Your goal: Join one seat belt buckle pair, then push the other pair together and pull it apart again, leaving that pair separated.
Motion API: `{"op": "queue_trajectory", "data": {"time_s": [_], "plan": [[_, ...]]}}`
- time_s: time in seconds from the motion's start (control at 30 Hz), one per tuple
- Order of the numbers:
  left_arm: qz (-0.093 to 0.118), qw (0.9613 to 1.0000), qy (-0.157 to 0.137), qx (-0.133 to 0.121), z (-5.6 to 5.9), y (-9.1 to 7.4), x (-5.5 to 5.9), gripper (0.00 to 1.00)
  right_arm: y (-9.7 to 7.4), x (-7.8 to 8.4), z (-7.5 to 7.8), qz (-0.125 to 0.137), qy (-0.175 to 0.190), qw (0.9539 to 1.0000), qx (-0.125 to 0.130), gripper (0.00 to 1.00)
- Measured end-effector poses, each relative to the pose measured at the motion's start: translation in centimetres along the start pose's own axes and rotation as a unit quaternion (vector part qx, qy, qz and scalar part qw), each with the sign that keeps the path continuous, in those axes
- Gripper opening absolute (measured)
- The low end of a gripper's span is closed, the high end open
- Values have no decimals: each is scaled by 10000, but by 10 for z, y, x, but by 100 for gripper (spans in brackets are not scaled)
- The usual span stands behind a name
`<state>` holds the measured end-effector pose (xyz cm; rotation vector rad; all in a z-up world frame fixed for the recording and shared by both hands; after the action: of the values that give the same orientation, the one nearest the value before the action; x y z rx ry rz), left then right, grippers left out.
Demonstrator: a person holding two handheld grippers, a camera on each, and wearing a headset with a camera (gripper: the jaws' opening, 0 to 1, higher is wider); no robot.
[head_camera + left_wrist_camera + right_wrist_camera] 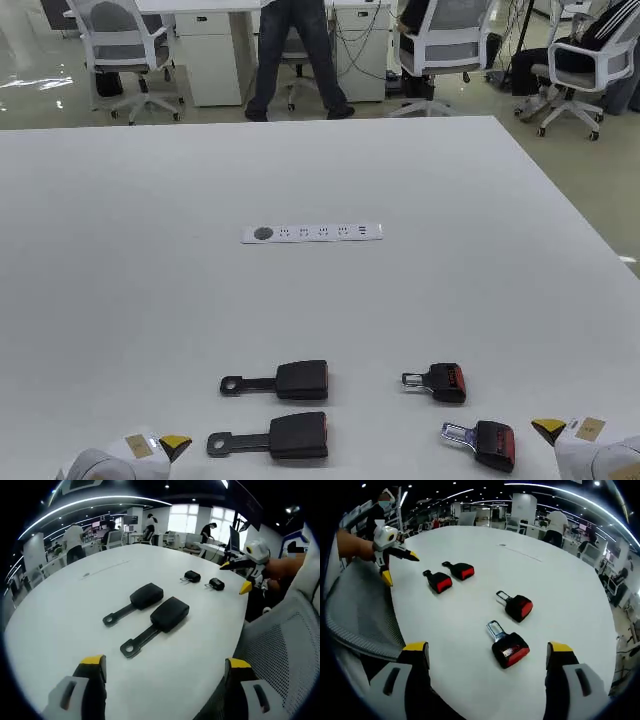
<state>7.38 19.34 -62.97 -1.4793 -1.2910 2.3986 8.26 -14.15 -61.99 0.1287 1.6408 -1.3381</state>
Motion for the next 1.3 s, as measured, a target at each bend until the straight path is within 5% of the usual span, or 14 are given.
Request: {"op": "queue_trajectory", "data": {"time_s": [1.3], "plan": [[-5,10000,-15,-30,-1,1,-5,99,1,1,0,-108,-178,9997,85,97]]}}
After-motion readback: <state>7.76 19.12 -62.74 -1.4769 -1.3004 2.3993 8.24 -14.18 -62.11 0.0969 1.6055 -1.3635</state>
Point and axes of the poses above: the centre of the closed fingertips' face, and the gripper's own axes: y roughly forward along the fingers, z roughly to its right, x roughly out of its underside, the point moved 4 cm from there along -y, roughly backward along the fingers, and after that the axes turned 7 degrees about x, right-handed, at the moved point
